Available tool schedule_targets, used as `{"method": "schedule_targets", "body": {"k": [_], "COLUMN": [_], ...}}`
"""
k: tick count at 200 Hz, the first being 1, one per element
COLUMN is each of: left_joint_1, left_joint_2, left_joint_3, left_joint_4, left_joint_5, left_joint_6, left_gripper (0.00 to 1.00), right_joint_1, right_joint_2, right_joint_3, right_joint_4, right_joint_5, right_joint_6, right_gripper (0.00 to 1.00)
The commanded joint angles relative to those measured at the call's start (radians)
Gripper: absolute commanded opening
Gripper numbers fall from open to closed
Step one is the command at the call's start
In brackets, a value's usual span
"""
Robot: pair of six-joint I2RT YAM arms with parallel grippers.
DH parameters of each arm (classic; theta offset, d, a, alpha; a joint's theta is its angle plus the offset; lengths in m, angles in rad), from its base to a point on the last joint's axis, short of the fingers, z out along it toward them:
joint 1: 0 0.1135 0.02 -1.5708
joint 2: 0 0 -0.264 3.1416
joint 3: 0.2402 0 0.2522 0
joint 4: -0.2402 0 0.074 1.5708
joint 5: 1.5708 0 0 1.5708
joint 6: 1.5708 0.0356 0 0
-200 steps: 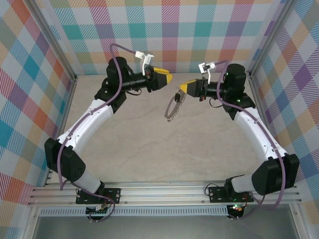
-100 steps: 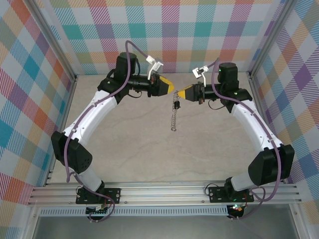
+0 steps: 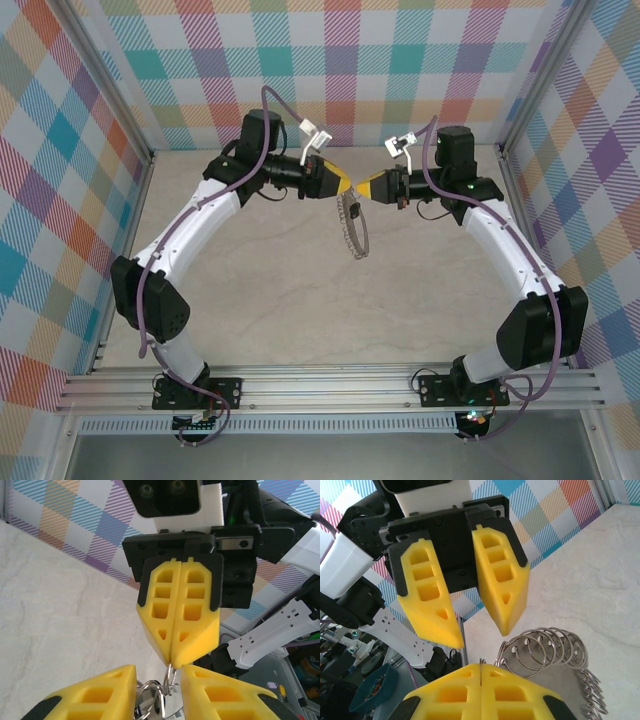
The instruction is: Put the keys on the keyring
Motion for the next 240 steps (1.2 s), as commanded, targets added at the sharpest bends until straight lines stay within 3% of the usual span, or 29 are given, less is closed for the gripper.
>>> {"method": "schedule_targets", "body": {"k": [1, 66, 115, 240], "left_joint_1": [-0.008, -0.015, 0.012, -0.039], "left_joint_2": [0.006, -0.006, -0.063, -0.035], "left_joint_3": [0.031, 0.028, 0.011, 0.004], "left_joint_4": [-0.012, -0.003, 0.021, 0.042], "left_joint_5": [0.033, -0.007, -0.061, -0.019], "left_joint_6": [0.02, 0.019, 0.02, -0.005], "left_gripper": [0.29, 0.29, 0.35, 0.35], "right_joint_1": [-0.008, -0.008, -0.008, -0.008], "right_joint_2": [0.007, 0.005, 0.008, 0.015], "right_joint_3": [0.026, 0.016, 0.004, -0.012], "right_joint_4": [0.045, 0.057, 0.069, 0.108], "right_joint_5": [-0.041, -0.038, -0.032, -0.019], "right_joint_6": [0.005, 0.013, 0.017, 0.04], "right_gripper": [0.0, 0.0, 0.0, 0.0]}}
